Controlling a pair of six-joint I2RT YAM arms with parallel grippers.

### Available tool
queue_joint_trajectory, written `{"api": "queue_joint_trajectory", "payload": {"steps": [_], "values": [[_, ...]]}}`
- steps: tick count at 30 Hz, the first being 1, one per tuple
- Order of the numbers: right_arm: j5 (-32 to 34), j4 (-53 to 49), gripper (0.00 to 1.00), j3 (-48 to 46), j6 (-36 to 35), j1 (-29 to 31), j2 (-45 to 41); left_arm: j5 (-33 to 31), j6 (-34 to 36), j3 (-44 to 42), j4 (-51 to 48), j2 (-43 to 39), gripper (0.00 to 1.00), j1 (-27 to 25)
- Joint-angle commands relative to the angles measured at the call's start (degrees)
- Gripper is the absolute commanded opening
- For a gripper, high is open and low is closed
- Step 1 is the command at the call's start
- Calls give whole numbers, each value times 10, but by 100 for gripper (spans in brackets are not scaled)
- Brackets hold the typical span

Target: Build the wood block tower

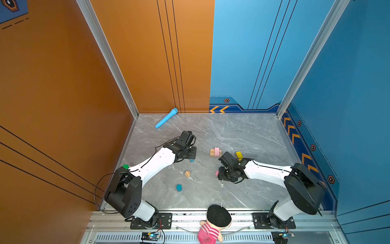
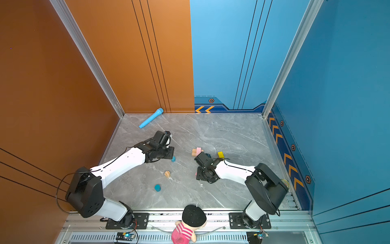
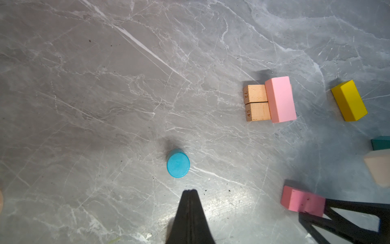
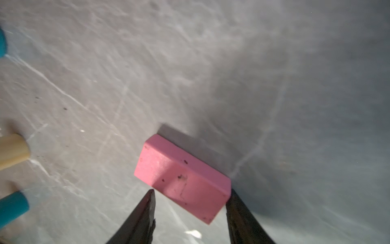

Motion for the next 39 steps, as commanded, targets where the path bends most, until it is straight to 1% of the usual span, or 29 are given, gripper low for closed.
{"api": "queue_joint_trajectory", "payload": {"steps": [1,3,6,9,10,11,15,17,19,20,21,22,24,26,28,31,32,36,39], "values": [[-30,-3,59,24,-16,16,52,-4,11,11,-10,-7,0,-1],[-36,-1,62,40,-16,21,58,-3,10,11,-11,-11,0,-3],[-40,-8,67,45,-20,23,38,1,7,11,-13,-20,0,-9],[-24,-27,71,39,-24,21,-13,11,-1,15,-19,-32,0,-27],[-19,-33,72,35,-27,19,-32,12,-4,16,-20,-36,2,-37],[-12,-40,72,30,-31,15,-55,10,-7,18,-20,-39,5,-50],[6,-58,69,4,-47,-14,-142,-11,-16,35,-35,-32,6,-99],[13,-63,65,-10,-57,-31,-186,-17,-24,47,-50,-22,5,-119],[19,-67,58,-24,-70,-56,-223,-15,-33,55,-60,-15,4,-138],[20,-67,54,-31,-76,-77,-242,-16,-38,59,-61,-13,5,-146],[21,-66,49,-37,-82,-93,-257,-18,-45,62,-62,-12,10,-151],[21,-63,44,-46,-89,-110,-272,-21,-57,67,-61,-9,18,-155],[16,-49,31,-63,-98,-141,-296,-29,-66,84,-62,4,20,-158],[-2,-28,11,-78,-104,-173,-313,-35,-61,112,-68,27,19,-155],[-19,-11,0,-90,-110,-196,-324,-28,-50,141,-71,53,14,-145],[-41,3,0,-104,-121,-226,-333,3,-30,191,-79,102,1,-125],[-47,8,0,-110,-123,-235,-336,12,-24,209,-86,122,0,-117],[-77,34,0,-142,-124,-267,-342,47,-6,280,-116,199,0,-91],[-91,48,0,-160,-125,-289,-343,56,1,325,-133,246,0,-74]]}}
